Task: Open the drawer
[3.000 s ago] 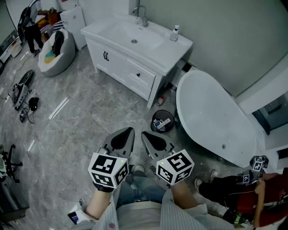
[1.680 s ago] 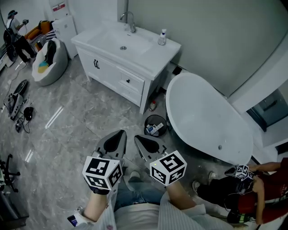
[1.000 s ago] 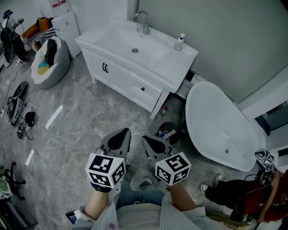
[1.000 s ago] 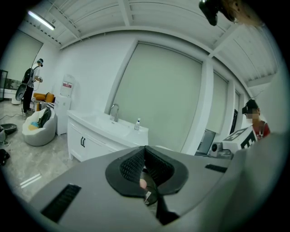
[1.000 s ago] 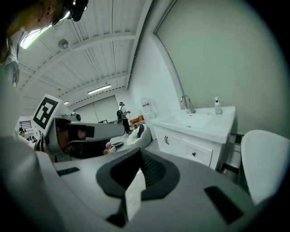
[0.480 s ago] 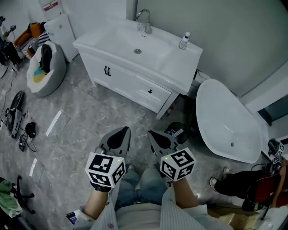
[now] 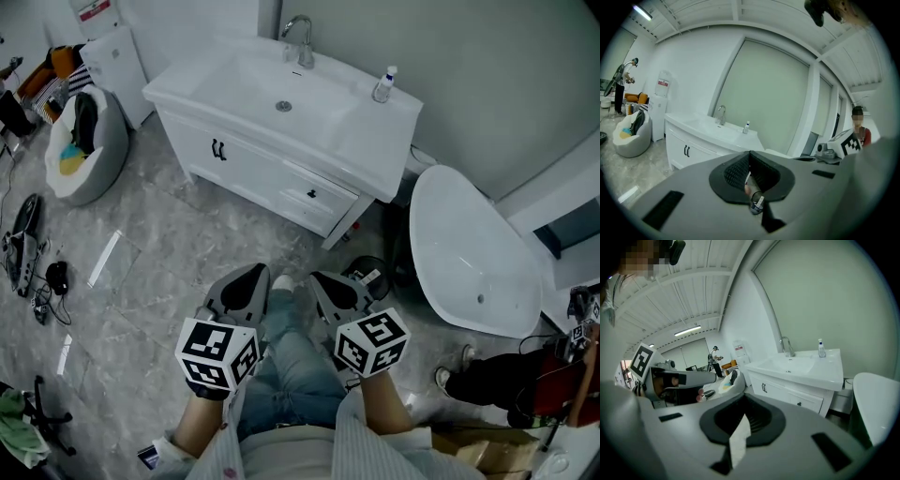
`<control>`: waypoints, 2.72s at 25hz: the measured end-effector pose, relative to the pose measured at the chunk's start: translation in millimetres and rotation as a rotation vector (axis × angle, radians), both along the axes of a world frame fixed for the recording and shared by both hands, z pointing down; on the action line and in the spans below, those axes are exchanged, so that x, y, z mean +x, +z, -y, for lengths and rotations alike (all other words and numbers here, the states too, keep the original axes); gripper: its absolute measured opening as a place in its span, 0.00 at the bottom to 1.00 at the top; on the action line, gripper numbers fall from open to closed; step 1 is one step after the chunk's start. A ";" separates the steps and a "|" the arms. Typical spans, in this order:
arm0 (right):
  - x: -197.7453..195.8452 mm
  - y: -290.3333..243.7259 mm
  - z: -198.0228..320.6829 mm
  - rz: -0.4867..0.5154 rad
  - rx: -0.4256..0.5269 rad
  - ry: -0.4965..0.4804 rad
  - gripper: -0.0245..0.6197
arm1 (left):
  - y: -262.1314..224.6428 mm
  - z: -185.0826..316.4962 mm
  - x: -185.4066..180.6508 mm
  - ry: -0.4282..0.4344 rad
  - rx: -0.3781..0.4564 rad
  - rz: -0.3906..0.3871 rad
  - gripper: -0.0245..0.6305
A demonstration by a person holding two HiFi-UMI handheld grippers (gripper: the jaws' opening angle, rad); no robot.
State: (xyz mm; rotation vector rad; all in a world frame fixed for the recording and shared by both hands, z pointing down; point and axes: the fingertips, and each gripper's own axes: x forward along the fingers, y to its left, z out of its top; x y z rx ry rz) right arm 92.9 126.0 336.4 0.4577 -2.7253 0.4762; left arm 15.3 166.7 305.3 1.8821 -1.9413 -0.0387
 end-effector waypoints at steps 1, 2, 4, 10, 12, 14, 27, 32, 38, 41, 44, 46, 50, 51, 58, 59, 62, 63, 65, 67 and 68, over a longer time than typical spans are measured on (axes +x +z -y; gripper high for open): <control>-5.0 2.0 4.5 -0.001 0.000 -0.002 0.05 | 0.4 5.4 -5.2 0.001 0.002 0.004 0.06; -11.2 3.9 9.8 0.000 0.001 -0.003 0.05 | 0.6 11.9 -11.3 0.003 0.005 0.008 0.06; -25.5 6.3 24.2 0.003 0.003 -0.002 0.05 | 0.0 28.3 -24.5 0.010 0.011 0.016 0.06; -63.8 9.1 80.3 0.003 -0.016 0.044 0.05 | 1.7 85.5 -58.6 0.059 -0.012 0.027 0.06; -75.4 6.6 102.0 0.004 -0.016 0.060 0.05 | 0.2 107.0 -69.1 0.077 -0.017 0.031 0.06; -86.0 2.4 121.6 0.006 -0.017 0.074 0.05 | -3.5 127.6 -79.0 0.096 -0.021 0.036 0.06; -108.8 -10.7 208.4 0.009 -0.009 0.183 0.05 | -16.2 224.2 -106.6 0.204 -0.019 0.058 0.06; -101.1 -11.8 226.2 0.010 -0.013 0.240 0.05 | -15.6 246.9 -102.2 0.259 -0.025 0.065 0.06; -98.7 -13.6 243.7 0.007 -0.019 0.320 0.05 | -15.7 271.7 -102.2 0.347 -0.033 0.076 0.06; -98.7 -12.9 252.1 0.003 -0.021 0.372 0.05 | -13.8 282.3 -101.2 0.407 -0.038 0.086 0.06; -101.3 -8.5 259.0 -0.003 -0.031 0.424 0.05 | -9.6 293.2 -100.7 0.468 -0.048 0.085 0.06; -102.4 -4.5 262.2 -0.010 -0.038 0.458 0.05 | -5.7 299.1 -99.8 0.508 -0.056 0.083 0.06; -101.1 5.3 266.0 -0.022 -0.045 0.528 0.05 | 7.3 307.0 -97.9 0.578 -0.079 0.085 0.06; -99.9 8.3 267.4 -0.025 -0.046 0.544 0.05 | 11.5 309.3 -97.0 0.591 -0.085 0.085 0.06; -94.8 33.7 264.2 -0.038 -0.049 0.602 0.05 | 42.6 309.2 -88.9 0.659 -0.101 0.074 0.06; -94.8 38.3 262.6 -0.043 -0.050 0.604 0.05 | 47.5 307.9 -87.1 0.671 -0.102 0.076 0.06; -97.2 52.6 258.8 -0.051 -0.053 0.608 0.05 | 63.2 305.1 -84.2 0.702 -0.109 0.091 0.06; -98.2 57.7 258.4 -0.055 -0.055 0.608 0.05 | 69.1 304.8 -84.0 0.706 -0.113 0.096 0.06; -99.9 68.7 258.1 -0.063 -0.058 0.607 0.05 | 82.0 303.9 -84.7 0.712 -0.129 0.106 0.06; -100.2 80.8 259.3 -0.066 -0.061 0.613 0.05 | 96.3 303.2 -85.5 0.717 -0.147 0.116 0.06; -100.0 86.8 260.4 -0.066 -0.062 0.617 0.05 | 103.7 303.2 -85.8 0.719 -0.154 0.120 0.06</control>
